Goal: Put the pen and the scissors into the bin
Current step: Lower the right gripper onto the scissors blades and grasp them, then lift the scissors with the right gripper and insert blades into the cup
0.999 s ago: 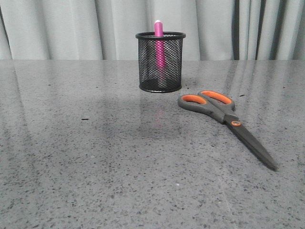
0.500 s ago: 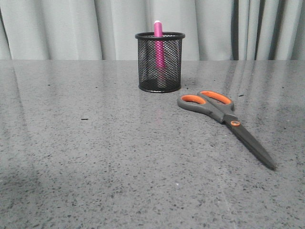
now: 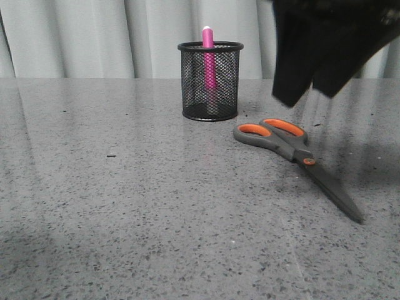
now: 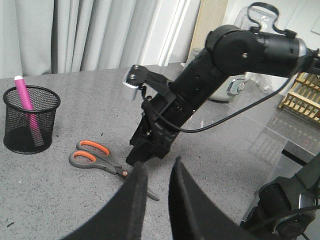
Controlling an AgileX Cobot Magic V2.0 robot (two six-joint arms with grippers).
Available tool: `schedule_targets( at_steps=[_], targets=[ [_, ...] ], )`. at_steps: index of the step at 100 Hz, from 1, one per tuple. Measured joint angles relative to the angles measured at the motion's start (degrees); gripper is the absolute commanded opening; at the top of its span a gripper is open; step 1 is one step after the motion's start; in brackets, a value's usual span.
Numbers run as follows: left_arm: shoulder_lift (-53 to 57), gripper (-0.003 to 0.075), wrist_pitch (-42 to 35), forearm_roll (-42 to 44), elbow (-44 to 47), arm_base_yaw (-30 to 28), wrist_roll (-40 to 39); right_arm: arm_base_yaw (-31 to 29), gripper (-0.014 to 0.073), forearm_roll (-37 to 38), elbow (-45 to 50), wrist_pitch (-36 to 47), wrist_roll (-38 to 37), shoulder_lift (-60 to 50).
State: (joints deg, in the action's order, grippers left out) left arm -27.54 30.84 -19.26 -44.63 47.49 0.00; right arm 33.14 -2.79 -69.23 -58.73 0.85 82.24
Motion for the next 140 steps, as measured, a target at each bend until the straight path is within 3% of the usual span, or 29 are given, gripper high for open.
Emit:
schedule_targets(
  at_steps=[22,45,70,89,106,140],
  targets=[
    [0.0,0.0082,1.3,-0.3,0.0,0.0,0.0,0.0,0.0431,0.8,-0.3,1.9,-3.3,3.9],
    [0.0,0.0082,1.4,-0.8,0.1,0.0,0.0,0.0,0.0423,7.5,-0.3,2.2,-11.5,8.7],
    [0.0,0.0082,1.4,-0.9,0.1,0.0,0.0,-0.2,0.0411,7.6,-0.6,2.1,-12.8,12.2],
    [0.0,0.0082,1.4,-1.0,0.1,0.0,0.0,-0.5,0.0274,5.6,-1.3,2.1,-12.8,13.3],
    [0.0,0.0082,1.4,-1.0,0.1,0.0,0.0,-0.7,-0.0072,4.4,-1.6,2.4,-13.3,13.6],
    [0.0,0.0082,1.4,-1.0,0.2,0.0,0.0,-2.2,-0.0067,4.3,-0.4,3.6,-13.6,8.3]
  ],
)
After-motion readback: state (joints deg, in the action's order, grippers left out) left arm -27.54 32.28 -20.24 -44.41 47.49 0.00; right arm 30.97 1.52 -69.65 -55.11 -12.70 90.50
